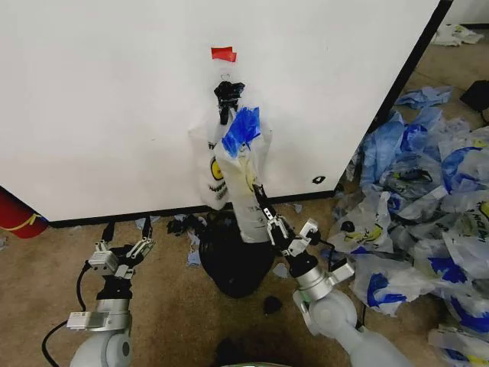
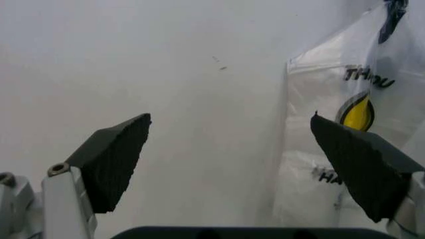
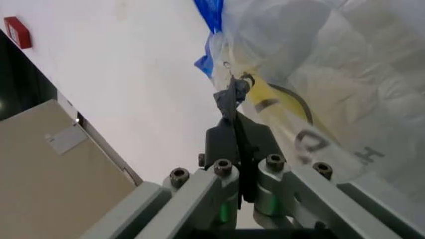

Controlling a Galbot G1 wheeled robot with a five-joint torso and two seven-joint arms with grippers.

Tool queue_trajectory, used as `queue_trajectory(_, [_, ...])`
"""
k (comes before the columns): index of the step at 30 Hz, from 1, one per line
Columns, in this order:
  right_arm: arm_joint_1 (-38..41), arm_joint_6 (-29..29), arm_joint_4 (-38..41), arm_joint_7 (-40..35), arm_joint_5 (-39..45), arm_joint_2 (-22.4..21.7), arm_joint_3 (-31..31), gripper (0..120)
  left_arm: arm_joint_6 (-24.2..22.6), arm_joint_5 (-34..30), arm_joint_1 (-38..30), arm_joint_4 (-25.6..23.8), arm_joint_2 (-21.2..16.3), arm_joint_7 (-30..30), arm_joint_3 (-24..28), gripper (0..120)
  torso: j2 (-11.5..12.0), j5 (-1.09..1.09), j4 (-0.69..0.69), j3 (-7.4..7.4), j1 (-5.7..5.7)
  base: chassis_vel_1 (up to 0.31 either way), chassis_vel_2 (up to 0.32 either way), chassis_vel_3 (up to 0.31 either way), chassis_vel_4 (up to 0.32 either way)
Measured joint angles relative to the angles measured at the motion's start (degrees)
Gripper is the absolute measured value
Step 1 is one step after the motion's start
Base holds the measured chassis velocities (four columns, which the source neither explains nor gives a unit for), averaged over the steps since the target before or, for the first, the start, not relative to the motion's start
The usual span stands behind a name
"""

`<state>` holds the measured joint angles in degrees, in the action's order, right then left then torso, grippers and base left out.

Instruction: Pick up the garbage bag from the wall and place it over the trash bin.

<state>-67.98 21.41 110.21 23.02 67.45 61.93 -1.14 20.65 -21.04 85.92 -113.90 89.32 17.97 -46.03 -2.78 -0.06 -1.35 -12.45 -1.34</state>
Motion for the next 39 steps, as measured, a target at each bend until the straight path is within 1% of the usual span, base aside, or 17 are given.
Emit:
queue_trajectory(10, [-6.2, 2.8, 0.8, 1.5, -2.4, 0.1, -2.0, 0, -0.1, -0.2, 0.1, -0.2, -0.6, -0.1, 0.2, 93, 0.0, 0.00, 0.00, 0.00, 0.00, 0.000, 0.000, 0.000, 0.000])
queue_trajectory(30, [-15.5, 6.4, 2.9, 4.5, -6.7, 2.6, -5.7, 0, 0.0, -1.3, 0.5, 0.0, -2.4, -0.2, 0.3, 93, 0.0, 0.00, 0.00, 0.00, 0.00, 0.000, 0.000, 0.000, 0.000])
queue_trajectory(39, [-20.3, 8.8, 3.7, 6.0, -8.4, 3.6, -7.5, 0, 0.3, -1.5, 0.3, 0.2, -3.1, -0.2, 0.3, 93, 0.0, 0.00, 0.00, 0.00, 0.00, 0.000, 0.000, 0.000, 0.000])
